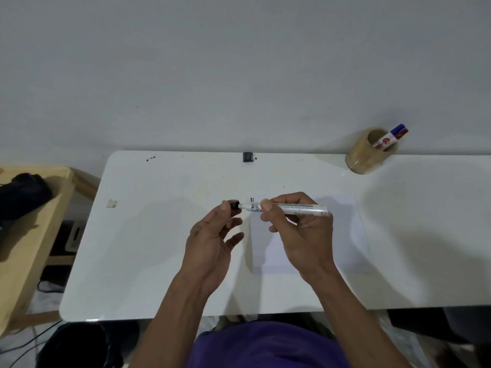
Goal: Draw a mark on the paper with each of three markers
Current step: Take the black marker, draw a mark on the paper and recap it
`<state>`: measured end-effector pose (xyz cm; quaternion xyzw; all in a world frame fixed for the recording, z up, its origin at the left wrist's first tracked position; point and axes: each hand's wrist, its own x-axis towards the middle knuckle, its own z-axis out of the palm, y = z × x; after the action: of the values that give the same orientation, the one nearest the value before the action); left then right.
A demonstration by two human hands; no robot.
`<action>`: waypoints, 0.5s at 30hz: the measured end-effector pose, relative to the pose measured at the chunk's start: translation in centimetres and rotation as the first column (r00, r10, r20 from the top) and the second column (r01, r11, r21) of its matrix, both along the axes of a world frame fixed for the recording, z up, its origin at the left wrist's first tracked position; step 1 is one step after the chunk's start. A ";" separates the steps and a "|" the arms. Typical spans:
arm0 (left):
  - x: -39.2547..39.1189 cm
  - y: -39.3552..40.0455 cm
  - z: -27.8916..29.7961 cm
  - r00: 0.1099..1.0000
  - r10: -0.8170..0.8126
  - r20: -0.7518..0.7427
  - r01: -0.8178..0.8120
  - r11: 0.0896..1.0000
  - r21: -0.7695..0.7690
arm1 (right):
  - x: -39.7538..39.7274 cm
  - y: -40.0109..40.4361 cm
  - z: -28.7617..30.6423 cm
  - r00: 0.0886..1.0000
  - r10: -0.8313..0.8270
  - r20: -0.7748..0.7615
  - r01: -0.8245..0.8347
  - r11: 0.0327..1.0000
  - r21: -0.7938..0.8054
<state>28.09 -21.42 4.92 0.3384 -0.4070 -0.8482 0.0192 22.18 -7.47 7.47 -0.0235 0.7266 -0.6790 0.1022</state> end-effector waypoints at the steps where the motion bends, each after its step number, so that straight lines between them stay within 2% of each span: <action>1: 0.1 0.0 -0.1 1.000 -0.007 0.000 0.007 1.000 -0.004 | 0.2 0.0 -0.1 1.000 -0.007 0.000 0.007 1.000 0.018; 6: 0.2 0.4 -0.2 0.997 -0.071 -0.011 0.070 0.995 -0.076 | 0.8 0.5 0.0 0.999 -0.042 -0.022 0.044 0.995 0.085; 9: -0.3 1.1 -0.1 0.995 -0.093 -0.035 0.091 0.995 -0.037 | 0.6 1.0 0.2 0.998 -0.069 -0.016 0.070 0.995 0.072; 12: -1.0 2.2 0.1 0.995 -0.086 -0.053 0.088 0.996 0.025 | 0.2 1.5 0.4 0.997 -0.076 0.000 0.076 0.997 0.021; 15: -2.2 3.7 0.3 0.996 -0.077 -0.053 0.077 0.997 0.014 | -0.6 2.4 0.2 0.992 -0.110 0.060 0.113 0.991 -0.065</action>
<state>25.84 -17.74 5.19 0.3003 -0.4124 -0.8601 -0.0055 21.56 -5.11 7.66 0.0327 0.6999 -0.7086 0.0834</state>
